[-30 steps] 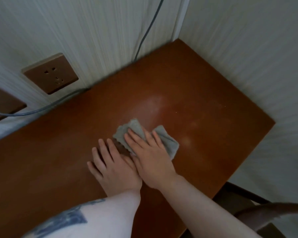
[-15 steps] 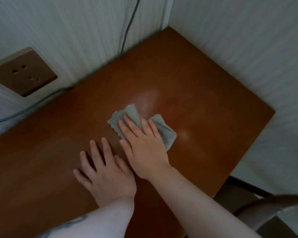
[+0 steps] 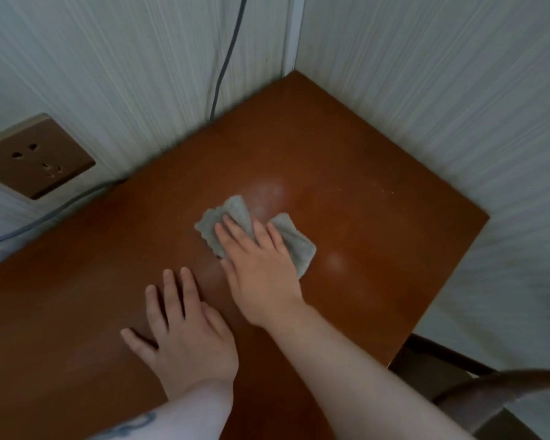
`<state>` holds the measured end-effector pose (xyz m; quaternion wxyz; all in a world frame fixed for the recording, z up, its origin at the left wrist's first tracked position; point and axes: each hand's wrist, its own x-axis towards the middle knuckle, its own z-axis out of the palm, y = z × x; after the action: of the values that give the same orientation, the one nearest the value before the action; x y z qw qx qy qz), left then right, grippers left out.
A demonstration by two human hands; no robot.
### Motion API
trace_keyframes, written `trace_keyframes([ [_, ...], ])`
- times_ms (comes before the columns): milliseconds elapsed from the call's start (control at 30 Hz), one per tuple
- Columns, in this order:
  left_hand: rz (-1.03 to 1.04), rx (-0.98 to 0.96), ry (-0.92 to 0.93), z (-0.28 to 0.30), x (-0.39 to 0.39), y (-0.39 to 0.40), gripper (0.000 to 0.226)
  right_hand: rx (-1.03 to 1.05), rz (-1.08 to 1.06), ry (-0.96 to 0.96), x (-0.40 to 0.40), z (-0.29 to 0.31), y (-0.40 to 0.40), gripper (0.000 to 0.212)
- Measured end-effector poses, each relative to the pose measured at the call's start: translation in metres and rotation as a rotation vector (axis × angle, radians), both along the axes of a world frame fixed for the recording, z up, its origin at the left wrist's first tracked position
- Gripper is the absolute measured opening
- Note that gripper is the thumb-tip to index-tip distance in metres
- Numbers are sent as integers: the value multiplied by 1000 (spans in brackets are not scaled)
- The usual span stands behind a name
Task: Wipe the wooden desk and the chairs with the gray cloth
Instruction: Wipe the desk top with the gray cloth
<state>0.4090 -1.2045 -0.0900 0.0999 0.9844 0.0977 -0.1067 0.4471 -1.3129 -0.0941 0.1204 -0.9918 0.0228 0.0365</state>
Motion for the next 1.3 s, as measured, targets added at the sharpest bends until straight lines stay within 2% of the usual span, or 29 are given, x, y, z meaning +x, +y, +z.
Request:
trace_keyframes([
  [67,13,-26,-13,2,0,0,55,3,-45,21,18,1,-29,53],
  [200,-5,-17,8,2,0,0,56,-22,-316,49,19,0,-81,54],
  [333,-6,-2,0,1,-1,-1,56,-45,-605,41,-9,0,-63,56],
  [400,-4,2,-12,1,-1,-2,55,-29,-513,0,-18,-1,-24,56],
  [500,-16,40,11,-1,0,-2,56,14,-110,-39,-19,-3,20,54],
  [567,-11,28,8,-1,-1,-2,55,36,57,-23,-2,-2,11,52],
  [633,-2,19,6,0,-1,-1,55,14,66,-15,17,-4,-18,52],
  [667,-4,22,14,0,-1,-1,55,-8,-15,-28,26,-5,-37,52],
  [767,-17,27,15,1,-2,-1,56,-65,-463,-39,24,-10,-93,54],
  [867,-21,33,16,1,-1,-1,56,-106,-757,3,4,-6,-85,57],
  [933,-4,25,10,1,-1,-2,55,-77,-709,24,6,-3,-60,60],
  [1000,14,13,6,3,-1,-3,55,-33,-475,23,20,0,-51,60],
  [1067,12,17,12,3,-1,-3,55,-9,-292,24,39,4,-72,57],
  [1100,5,23,16,3,-1,-4,55,9,-268,35,46,4,-89,56],
  [1200,-10,28,9,2,-1,-3,55,45,-452,30,41,0,-135,53],
  [1300,-10,22,0,0,-1,-2,56,1,-875,-56,-8,-5,-155,52],
])
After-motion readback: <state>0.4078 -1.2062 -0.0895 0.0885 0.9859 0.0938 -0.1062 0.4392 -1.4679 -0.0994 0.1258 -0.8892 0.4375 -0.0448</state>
